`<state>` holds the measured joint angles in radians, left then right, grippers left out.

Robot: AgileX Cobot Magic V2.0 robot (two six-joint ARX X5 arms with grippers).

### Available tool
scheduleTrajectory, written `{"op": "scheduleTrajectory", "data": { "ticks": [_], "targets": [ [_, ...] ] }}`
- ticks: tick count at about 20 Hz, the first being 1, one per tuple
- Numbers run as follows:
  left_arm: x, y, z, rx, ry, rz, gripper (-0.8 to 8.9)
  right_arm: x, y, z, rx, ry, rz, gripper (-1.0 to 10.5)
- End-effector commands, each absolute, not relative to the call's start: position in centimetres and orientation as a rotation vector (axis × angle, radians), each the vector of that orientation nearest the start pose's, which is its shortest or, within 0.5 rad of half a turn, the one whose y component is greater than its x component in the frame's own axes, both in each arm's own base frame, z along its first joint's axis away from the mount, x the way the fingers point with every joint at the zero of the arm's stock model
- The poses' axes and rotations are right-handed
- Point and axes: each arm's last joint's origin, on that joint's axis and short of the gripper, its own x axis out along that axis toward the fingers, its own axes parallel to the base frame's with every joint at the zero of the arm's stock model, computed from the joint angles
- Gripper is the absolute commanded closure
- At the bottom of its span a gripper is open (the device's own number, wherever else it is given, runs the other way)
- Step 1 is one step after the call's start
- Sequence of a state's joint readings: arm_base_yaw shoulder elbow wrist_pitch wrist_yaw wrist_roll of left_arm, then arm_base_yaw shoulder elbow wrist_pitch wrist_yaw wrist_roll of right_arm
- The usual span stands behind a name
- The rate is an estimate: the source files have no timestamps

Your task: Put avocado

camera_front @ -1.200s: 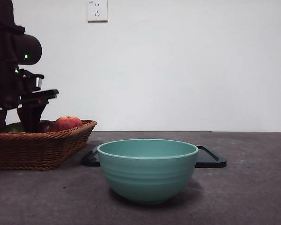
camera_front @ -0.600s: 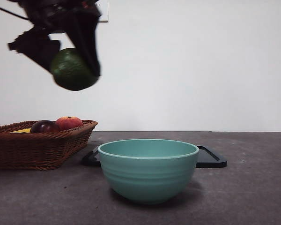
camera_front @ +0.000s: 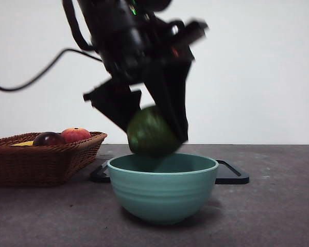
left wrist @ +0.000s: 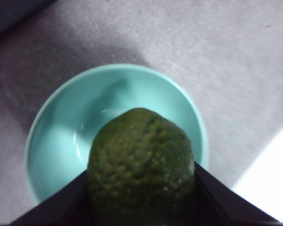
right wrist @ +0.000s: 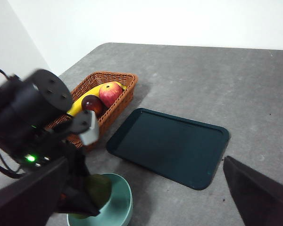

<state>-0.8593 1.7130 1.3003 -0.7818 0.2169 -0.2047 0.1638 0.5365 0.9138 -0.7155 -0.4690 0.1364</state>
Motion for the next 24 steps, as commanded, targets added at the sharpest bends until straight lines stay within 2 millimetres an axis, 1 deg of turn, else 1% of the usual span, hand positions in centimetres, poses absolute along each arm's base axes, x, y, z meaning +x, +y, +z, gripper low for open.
{"op": "scheduleTrajectory", "data": {
  "ticks": [1, 5, 9, 11, 13, 14, 16, 17, 20, 22, 24],
  "targets": [
    [22.3, -27.4, 21.9, 0.258, 1.265, -0.782, 6.73, 8.3, 2.7, 35.8, 0.19, 0.372, 0.61, 3.5],
    [22.8, -28.0, 20.0, 0.287, 1.298, -0.761, 6.73, 8.3, 2.7, 35.8, 0.19, 0.371, 0.61, 3.5],
    [22.8, -28.6, 18.3, 0.316, 1.336, -0.758, 6.73, 8.3, 2.7, 35.8, 0.19, 0.371, 0.61, 3.5],
    [22.8, -28.7, 17.9, 0.323, 1.345, -0.757, 6.68, 8.3, 2.7, 35.8, 0.19, 0.371, 0.61, 3.5],
    [22.7, -29.0, 17.9, 0.322, 1.333, -0.767, 6.53, 8.3, 2.7, 35.8, 0.19, 0.371, 0.61, 3.5],
    [22.7, -29.0, 17.9, 0.321, 1.33, -0.768, 5.99, 8.3, 2.7, 35.8, 0.19, 0.371, 0.61, 3.5],
    [22.6, -29.1, 17.9, 0.323, 1.331, -0.77, 4.13, 8.3, 2.7, 35.8, 0.19, 0.371, 0.609, 3.5],
    [22.6, -29.1, 18.0, 0.322, 1.326, -0.774, 3.69, 8.3, 2.7, 35.8, 0.19, 0.37, 0.61, 3.5],
    [22.5, -29.0, 18.9, 0.313, 1.304, -0.783, 3.68, 8.3, 2.7, 35.8, 0.19, 0.37, 0.609, 3.5],
    [22.1, -28.5, 20.8, 0.296, 1.258, -0.801, 3.68, 8.3, 2.7, 35.8, 0.19, 0.37, 0.609, 3.5],
    [21.3, -27.5, 23.6, 0.29, 1.194, -0.833, 3.67, 8.3, 2.7, 35.8, 0.19, 0.37, 0.609, 3.5]
  ]
}}
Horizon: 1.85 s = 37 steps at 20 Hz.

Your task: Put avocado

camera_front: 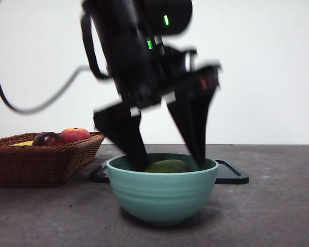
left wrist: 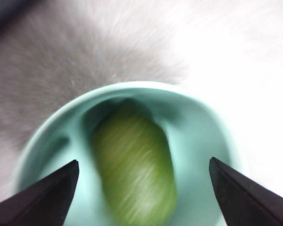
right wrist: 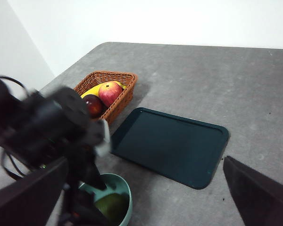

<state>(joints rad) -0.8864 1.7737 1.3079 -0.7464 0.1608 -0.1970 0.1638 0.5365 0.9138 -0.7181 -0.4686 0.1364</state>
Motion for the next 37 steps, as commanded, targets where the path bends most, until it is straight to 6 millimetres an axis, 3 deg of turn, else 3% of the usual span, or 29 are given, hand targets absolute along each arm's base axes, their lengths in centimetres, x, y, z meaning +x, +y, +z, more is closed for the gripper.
{"op": "scheduleTrajectory", "data": {
  "ticks": [1, 4, 7, 11, 15, 21, 25, 29, 37],
  "targets": [
    [20.8, -26.8, 25.3, 0.277, 1.159, -0.846, 3.67, 8.3, 2.7, 35.8, 0.19, 0.37, 0.609, 3.5],
    [18.7, -24.1, 30.1, 0.254, 1.048, -0.881, 2.71, 8.3, 2.7, 35.8, 0.19, 0.37, 0.609, 3.5],
    [16.4, -21.2, 33.5, 0.234, 0.977, -0.893, 2.74, 8.3, 2.7, 35.8, 0.19, 0.372, 0.609, 3.5],
    [12.9, -16.4, 37.0, 0.268, 0.88, -0.844, 2.75, 8.6, 2.8, 35.4, 0.197, 0.419, 0.603, 3.5],
    [9.7, -11.8, 39.0, 0.255, 0.73, -0.771, 2.8, 9.9, 3.2, 34.6, 0.214, 0.524, 0.617, 3.5],
    [5.1, -5.8, 38.1, 0.219, 0.517, -0.801, 2.83, 12.7, 5.3, 33.2, 0.198, 0.679, 0.693, 3.7],
    [2.9, -3.3, 37.3, 0.183, 0.47, -0.804, 2.83, 14.4, 7.6, 32.0, 0.196, 0.791, 0.748, 3.7],
    [2.0, -2.2, 36.9, 0.184, 0.48, -0.802, 2.83, 15.7, 10.6, 30.3, 0.15, 0.913, 0.741, 3.8],
    [1.9, -2.1, 36.8, 0.151, 0.51, -0.791, 2.83, 19.2, 16.3, 26.4, -0.047, 1.172, 0.62, 3.8]
  ]
}}
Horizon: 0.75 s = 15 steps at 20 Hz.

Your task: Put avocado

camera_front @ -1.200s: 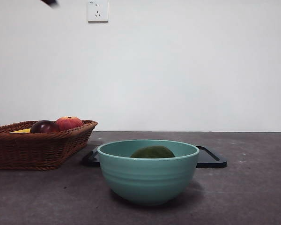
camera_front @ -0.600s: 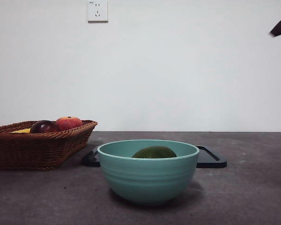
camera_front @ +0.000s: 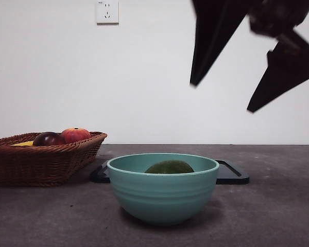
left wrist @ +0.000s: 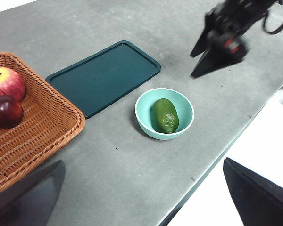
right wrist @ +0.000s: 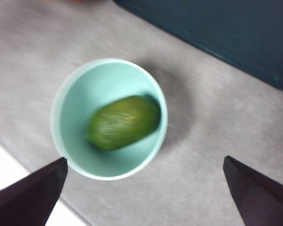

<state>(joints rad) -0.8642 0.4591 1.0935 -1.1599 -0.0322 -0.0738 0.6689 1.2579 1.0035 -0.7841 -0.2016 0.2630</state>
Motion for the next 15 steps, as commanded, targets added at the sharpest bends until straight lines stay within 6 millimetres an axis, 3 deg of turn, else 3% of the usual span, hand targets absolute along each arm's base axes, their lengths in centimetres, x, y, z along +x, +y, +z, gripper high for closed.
{"op": "scheduleTrajectory", "data": {
  "ticks": [1, 5, 10, 13, 15],
  "targets": [
    [1.9, -2.1, 36.8, 0.15, 0.51, -0.79, 2.83, 19.7, 16.8, 25.9, -0.063, 1.207, 0.608, 3.8],
    [1.9, -2.1, 36.8, 0.141, 0.514, -0.788, 2.83, 21.9, 18.4, 23.6, -0.118, 1.31, 0.545, 3.8],
    [1.9, -2.1, 36.8, 0.141, 0.515, -0.788, 2.83, 23.0, 19.3, 20.5, -0.163, 1.405, 0.496, 3.9],
    [1.9, -2.1, 36.8, 0.141, 0.514, -0.788, 2.83, 23.4, 19.6, 19.0, -0.158, 1.452, 0.468, 5.5],
    [1.9, -2.1, 36.8, 0.142, 0.514, -0.788, 2.83, 23.7, 19.9, 18.4, -0.139, 1.467, 0.468, 7.3]
  ]
}}
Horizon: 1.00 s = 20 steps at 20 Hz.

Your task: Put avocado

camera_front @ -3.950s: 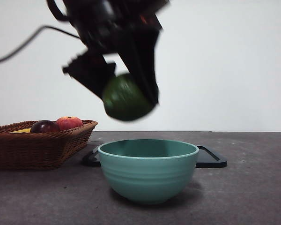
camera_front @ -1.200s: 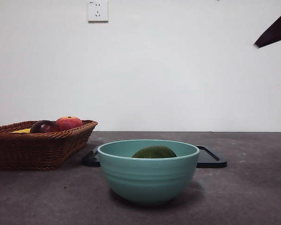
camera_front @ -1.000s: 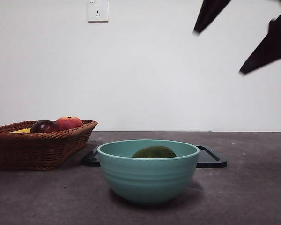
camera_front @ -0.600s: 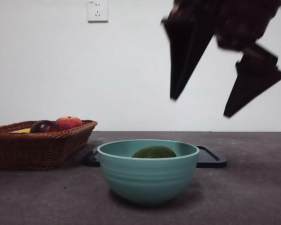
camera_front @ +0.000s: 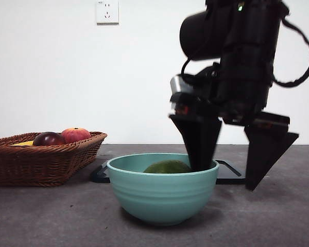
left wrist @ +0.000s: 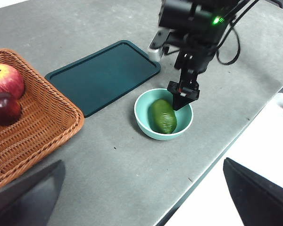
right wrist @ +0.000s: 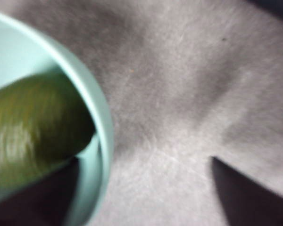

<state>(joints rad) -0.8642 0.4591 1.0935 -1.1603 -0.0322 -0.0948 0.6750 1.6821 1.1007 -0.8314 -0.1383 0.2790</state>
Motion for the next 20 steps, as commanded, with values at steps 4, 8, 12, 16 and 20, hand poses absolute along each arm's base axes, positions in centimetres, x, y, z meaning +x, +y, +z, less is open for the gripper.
{"op": "scheduleTrajectory", "data": {
  "ticks": [4, 8, 12, 16, 20],
  "targets": [
    [1.9, -2.1, 36.8, 0.142, 0.514, -0.788, 2.83, 23.7, 20.3, 18.5, -0.117, 1.448, 0.483, 9.4],
    [2.0, -2.2, 36.9, 0.138, 0.5, -0.79, 2.83, 23.8, 20.5, 19.1, -0.103, 1.445, 0.475, 9.4],
    [2.0, -2.2, 37.0, 0.131, 0.482, -0.793, 2.83, 25.9, 20.4, 21.5, -0.071, 1.414, 0.448, 9.4],
    [2.0, -2.2, 37.0, 0.134, 0.483, -0.793, 2.83, 30.9, 20.2, 23.3, -0.025, 1.388, 0.403, 9.4],
    [2.0, -2.2, 37.0, 0.134, 0.483, -0.793, 2.83, 36.1, 20.3, 23.5, 0.01, 1.387, 0.36, 9.4]
  ]
}}
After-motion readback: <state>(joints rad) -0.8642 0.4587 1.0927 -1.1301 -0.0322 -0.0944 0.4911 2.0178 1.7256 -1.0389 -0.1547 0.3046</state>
